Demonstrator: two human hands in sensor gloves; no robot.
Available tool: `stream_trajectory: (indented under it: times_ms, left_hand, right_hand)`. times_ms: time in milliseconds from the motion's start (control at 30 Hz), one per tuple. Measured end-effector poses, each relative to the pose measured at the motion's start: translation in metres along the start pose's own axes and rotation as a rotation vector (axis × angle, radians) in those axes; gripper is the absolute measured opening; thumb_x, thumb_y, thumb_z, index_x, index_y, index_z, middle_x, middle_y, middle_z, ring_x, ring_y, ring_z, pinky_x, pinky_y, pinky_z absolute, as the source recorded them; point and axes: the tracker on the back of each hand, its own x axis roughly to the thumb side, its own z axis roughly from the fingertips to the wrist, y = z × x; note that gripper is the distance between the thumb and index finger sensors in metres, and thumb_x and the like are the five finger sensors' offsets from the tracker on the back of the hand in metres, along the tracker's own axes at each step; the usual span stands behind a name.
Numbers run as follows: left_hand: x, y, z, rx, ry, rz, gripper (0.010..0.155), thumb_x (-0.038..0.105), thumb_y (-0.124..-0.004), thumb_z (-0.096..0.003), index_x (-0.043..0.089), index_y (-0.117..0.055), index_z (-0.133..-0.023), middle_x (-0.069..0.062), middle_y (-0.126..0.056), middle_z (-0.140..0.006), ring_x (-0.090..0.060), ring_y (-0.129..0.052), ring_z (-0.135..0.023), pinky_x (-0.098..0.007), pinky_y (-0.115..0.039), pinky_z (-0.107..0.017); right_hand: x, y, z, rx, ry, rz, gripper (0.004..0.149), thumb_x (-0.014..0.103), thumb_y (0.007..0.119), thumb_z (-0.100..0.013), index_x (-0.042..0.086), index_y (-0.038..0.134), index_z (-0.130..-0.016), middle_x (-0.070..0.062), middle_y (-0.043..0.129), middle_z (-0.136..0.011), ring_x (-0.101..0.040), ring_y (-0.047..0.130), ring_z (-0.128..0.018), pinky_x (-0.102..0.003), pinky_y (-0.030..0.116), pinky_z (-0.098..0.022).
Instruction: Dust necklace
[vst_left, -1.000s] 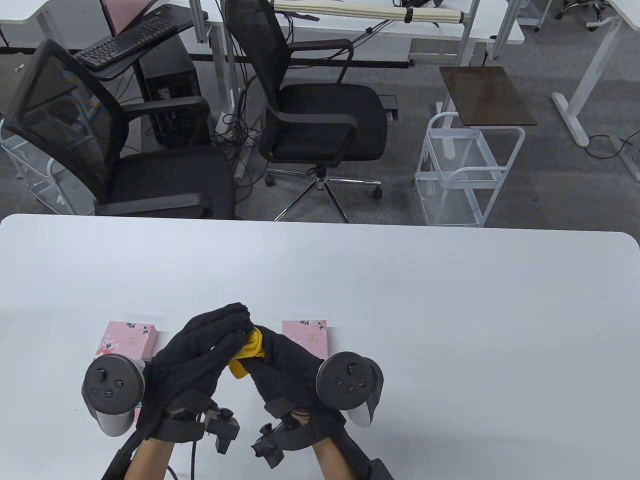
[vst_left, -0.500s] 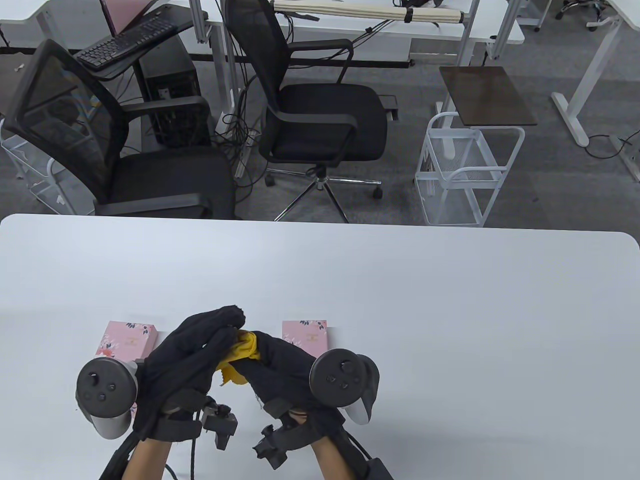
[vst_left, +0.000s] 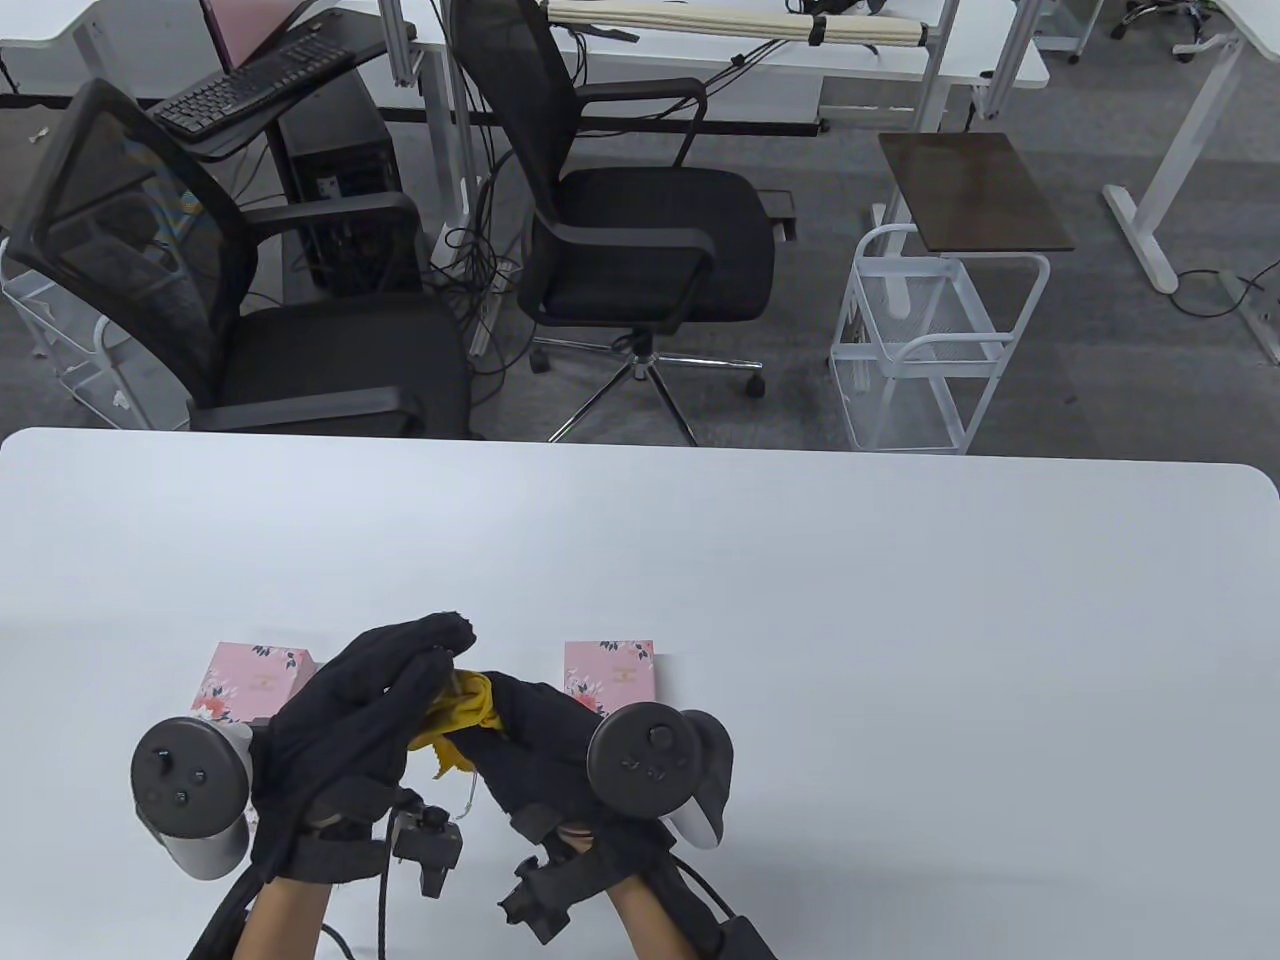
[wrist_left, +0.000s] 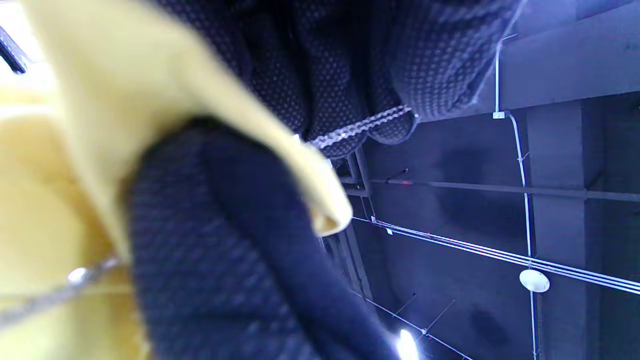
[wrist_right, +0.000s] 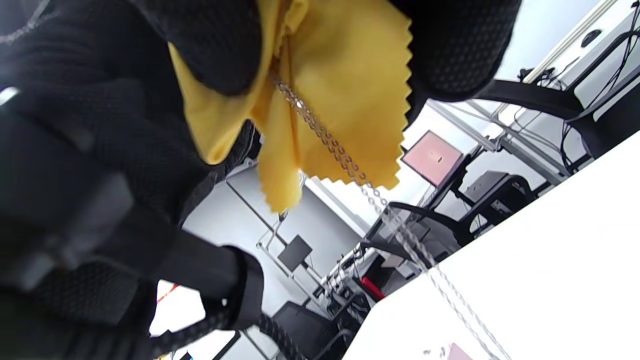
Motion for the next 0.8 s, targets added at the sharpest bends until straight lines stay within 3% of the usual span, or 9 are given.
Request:
stream_trajectory:
  times_ms: [133,300,500,667,800]
  left_hand:
    - [0.001,0.001,0.0,0.0,-0.002,0.008,0.037,0.048,-0.086,-0.0555,0.031,-0.093,-0.087,0.001,-0.102,-0.087,-0.025,-0.093,-0.08,-0.046,-0.081,-0.059]
    - [0.002,0.003,0.0,0.005,-0.007,0.008,0.037,0.048,-0.086,-0.0554,0.031,-0.093,-0.087,0.001,-0.102,-0.087,-0.024,-0.094,-0.08,-0.045,-0.082,-0.058]
    - [0.003,0.006,0.002,0.025,-0.013,0.013,0.037,0.047,-0.086,-0.0555,0.031,-0.093,-0.087,0.001,-0.102,-0.086,-0.024,-0.094,-0.079,-0.044,-0.082,-0.057]
    - [0.007,0.009,0.003,0.032,-0.026,0.013,0.036,0.047,-0.086,-0.0555,0.031,-0.093,-0.087,0.0,-0.102,-0.086,-0.023,-0.094,-0.079,-0.044,-0.082,-0.057]
    - [0.01,0.01,0.005,0.041,-0.039,0.021,0.036,0.047,-0.086,-0.0554,0.031,-0.093,-0.087,0.001,-0.102,-0.086,-0.023,-0.094,-0.078,-0.044,-0.082,-0.057]
  right_hand:
    - [-0.002,0.002,-0.001,0.003,0.01,0.033,0.041,0.027,0.076,-0.064,0.01,0.071,-0.101,-0.02,0.087,-0.089,-0.044,0.088,-0.072,-0.055,0.074,-0.058]
    - [-0.008,0.008,-0.002,0.005,0.046,0.022,0.041,0.037,0.077,-0.064,0.009,0.077,-0.094,-0.015,0.094,-0.077,-0.041,0.092,-0.063,-0.053,0.076,-0.054]
    - [-0.01,0.015,-0.002,0.046,0.046,0.041,0.041,0.028,0.075,-0.065,0.009,0.07,-0.101,-0.021,0.088,-0.088,-0.045,0.089,-0.072,-0.055,0.074,-0.057]
    - [-0.014,0.018,-0.002,0.053,0.069,0.037,0.041,0.035,0.076,-0.065,0.007,0.077,-0.094,-0.016,0.094,-0.077,-0.041,0.093,-0.063,-0.053,0.077,-0.054]
    - [-0.014,0.019,-0.002,0.083,0.074,0.038,0.041,0.031,0.074,-0.066,0.006,0.073,-0.098,-0.02,0.091,-0.083,-0.044,0.09,-0.068,-0.055,0.075,-0.056]
